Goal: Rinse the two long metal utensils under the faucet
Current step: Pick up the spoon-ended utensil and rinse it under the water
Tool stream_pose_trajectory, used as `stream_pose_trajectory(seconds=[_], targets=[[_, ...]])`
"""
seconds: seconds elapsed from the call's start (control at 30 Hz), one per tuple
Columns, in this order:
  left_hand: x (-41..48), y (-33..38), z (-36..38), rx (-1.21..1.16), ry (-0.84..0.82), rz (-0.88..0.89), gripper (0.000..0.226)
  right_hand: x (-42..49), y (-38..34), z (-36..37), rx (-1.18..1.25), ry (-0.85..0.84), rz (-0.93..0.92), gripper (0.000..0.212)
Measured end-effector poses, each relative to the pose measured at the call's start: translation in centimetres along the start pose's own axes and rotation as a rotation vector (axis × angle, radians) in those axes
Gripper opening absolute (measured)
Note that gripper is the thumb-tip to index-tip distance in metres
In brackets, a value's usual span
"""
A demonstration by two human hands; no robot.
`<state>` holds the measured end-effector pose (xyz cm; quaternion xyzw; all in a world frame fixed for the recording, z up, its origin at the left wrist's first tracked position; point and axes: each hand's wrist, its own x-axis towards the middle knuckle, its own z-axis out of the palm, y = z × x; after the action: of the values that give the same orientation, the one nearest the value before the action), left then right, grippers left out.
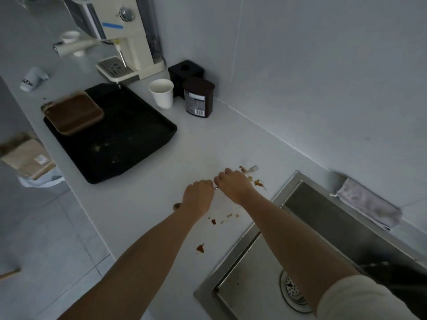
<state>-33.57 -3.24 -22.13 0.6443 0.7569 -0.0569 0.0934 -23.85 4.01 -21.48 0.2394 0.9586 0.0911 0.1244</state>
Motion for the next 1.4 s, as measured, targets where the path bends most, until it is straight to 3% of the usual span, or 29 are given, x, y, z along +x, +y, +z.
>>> stream_pose_trajectory(seconds=[0.27,0.43,0.57,0.7,0.8,0.83,0.93,1.0,1.07,1.17,1.27,1.4], targets=[[-0.6,5.0,-4.4,-0.066,0.068,0.291,0.024,-8.4,3.7,-3.3,-0.084,0.037,0.193,0.032],[-2.0,10.9,-5.8,-0.208,0.046,0.421,0.023,-15.8,5.4,-4.2,-0.025,-0.064,0.401,0.037],[-3.9,15.3,-6.2,-0.289,0.002,0.519,0.017,-20.8,5.8,-4.1,-0.057,0.118,0.543,0.040],[-3.9,17.5,-7.0,-0.180,0.039,0.617,0.017,-25.3,5.8,-3.5,-0.012,0.315,0.625,0.040],[-2.7,18.1,-8.4,-0.095,0.106,0.674,0.018,-28.5,5.5,-3.4,0.327,0.509,0.843,0.023],[-2.1,18.3,-9.1,-0.064,0.131,0.697,0.019,-29.6,5.6,-3.4,0.536,0.539,0.991,0.017],[-0.9,19.1,-11.3,0.044,0.214,0.770,0.017,-32.6,6.3,-3.6,1.273,0.592,1.351,0.027],[0.0,20.2,-12.5,0.123,0.257,0.808,0.016,-34.2,7.5,-3.4,1.774,0.812,1.423,0.033],[0.5,21.6,-13.3,0.162,0.297,0.854,0.011,-35.4,8.6,-3.5,2.083,1.015,1.415,0.036],[1.5,23.8,-14.0,0.234,0.412,0.950,0.012,-36.2,9.8,-3.6,2.258,1.201,1.352,0.036],[2.0,25.4,-13.6,0.377,0.323,0.921,0.017,-36.1,10.9,-3.4,2.300,1.260,1.329,0.033],[2.7,26.8,-13.2,0.393,0.310,0.916,0.020,-35.7,11.8,-2.4,2.276,1.307,1.332,0.029]])
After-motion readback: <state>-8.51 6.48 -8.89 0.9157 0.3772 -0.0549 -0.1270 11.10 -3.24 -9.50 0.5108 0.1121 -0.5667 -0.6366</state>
